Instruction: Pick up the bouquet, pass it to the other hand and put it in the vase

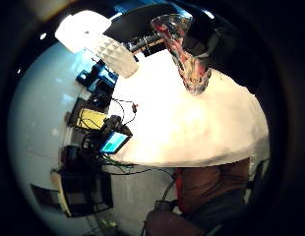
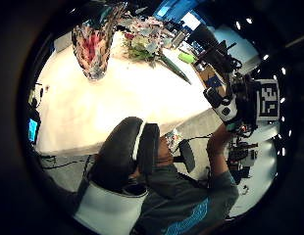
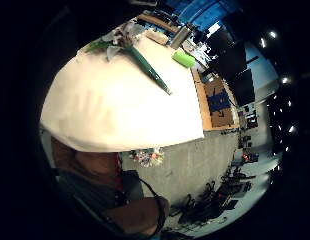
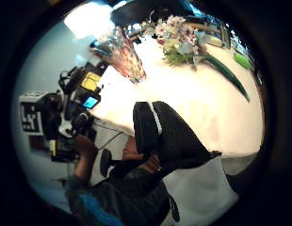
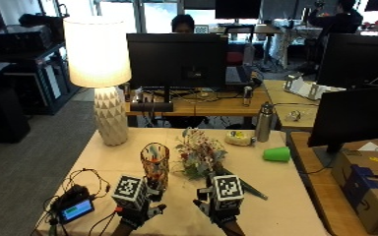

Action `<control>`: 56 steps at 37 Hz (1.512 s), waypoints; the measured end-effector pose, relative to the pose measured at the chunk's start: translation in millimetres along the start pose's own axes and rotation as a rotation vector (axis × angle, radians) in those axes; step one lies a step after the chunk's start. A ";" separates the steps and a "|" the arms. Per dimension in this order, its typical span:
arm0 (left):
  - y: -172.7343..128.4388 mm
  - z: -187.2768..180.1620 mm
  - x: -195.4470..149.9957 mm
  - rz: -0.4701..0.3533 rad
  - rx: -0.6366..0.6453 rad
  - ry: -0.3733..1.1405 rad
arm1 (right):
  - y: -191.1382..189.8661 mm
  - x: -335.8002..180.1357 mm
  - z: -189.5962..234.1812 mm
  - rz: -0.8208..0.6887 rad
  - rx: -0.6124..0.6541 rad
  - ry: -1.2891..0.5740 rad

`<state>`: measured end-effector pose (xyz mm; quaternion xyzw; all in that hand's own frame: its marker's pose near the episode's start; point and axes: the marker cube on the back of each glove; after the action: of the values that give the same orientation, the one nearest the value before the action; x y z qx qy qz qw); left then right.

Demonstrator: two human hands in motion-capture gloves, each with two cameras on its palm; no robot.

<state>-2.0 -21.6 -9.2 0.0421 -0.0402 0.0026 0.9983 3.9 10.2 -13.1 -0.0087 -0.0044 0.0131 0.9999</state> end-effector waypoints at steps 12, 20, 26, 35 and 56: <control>10.3 3.3 6.1 -0.014 -0.078 0.114 | -2.7 0.2 1.5 -0.021 -0.025 -0.011; 12.0 -1.2 5.4 -0.026 -0.048 0.124 | -5.7 25.9 3.8 0.017 -0.045 0.013; 11.7 0.2 7.5 -0.022 -0.040 0.132 | -13.2 64.2 9.5 0.081 -0.037 0.027; 16.1 1.8 15.1 -0.010 -0.061 0.148 | -59.5 127.6 60.2 0.139 -0.040 0.026; 17.5 30.0 4.0 -0.053 -0.120 0.197 | -126.8 200.8 200.7 0.236 -0.305 -0.177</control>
<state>-0.5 -6.7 22.4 -0.0170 0.0590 -0.0222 0.9979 206.1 -107.8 191.5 -0.1590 -0.0930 0.1300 0.9742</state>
